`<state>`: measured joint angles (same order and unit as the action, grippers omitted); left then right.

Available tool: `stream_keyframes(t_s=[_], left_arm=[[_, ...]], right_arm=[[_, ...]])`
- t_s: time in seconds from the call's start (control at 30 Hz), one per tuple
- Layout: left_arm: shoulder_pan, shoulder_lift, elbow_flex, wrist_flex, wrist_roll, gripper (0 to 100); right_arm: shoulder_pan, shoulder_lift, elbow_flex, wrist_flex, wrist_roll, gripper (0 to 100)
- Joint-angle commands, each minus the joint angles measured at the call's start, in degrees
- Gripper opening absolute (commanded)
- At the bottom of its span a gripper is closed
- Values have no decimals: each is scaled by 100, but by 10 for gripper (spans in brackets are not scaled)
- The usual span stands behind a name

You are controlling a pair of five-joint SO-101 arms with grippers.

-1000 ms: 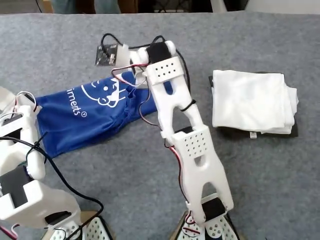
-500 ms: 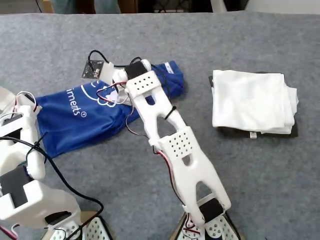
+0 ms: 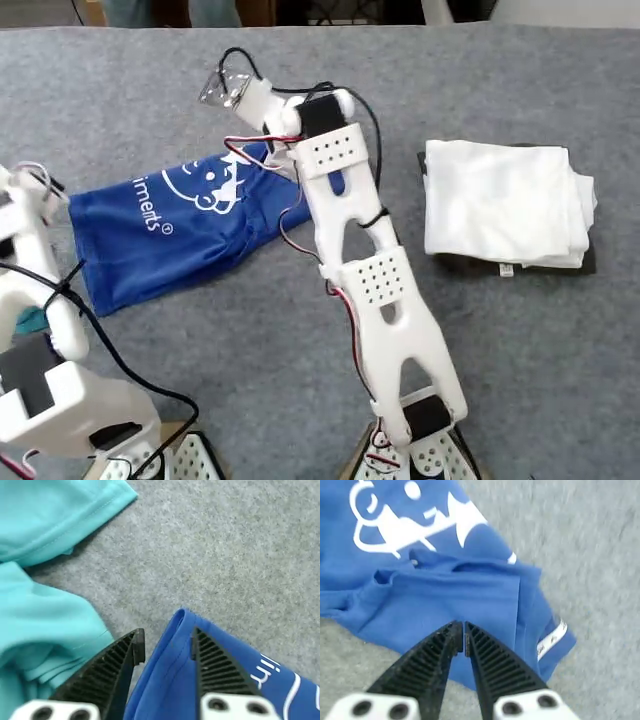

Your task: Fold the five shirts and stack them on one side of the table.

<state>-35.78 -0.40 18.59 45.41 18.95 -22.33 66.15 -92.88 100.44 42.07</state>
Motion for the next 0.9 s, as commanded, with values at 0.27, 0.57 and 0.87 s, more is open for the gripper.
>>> stream_keyframes(t_s=[0.27,0.57,0.87], left_arm=[[-48,2092,-1912,3253,-782,278],[-22,3552,-2905,3560,-897,240],[66,4070,-3556,3631,-853,30]], right_arm=[[88,-1112,-189,79,-624,15],[35,-1182,-198,79,-633,15],[105,-1587,-259,79,-633,15]])
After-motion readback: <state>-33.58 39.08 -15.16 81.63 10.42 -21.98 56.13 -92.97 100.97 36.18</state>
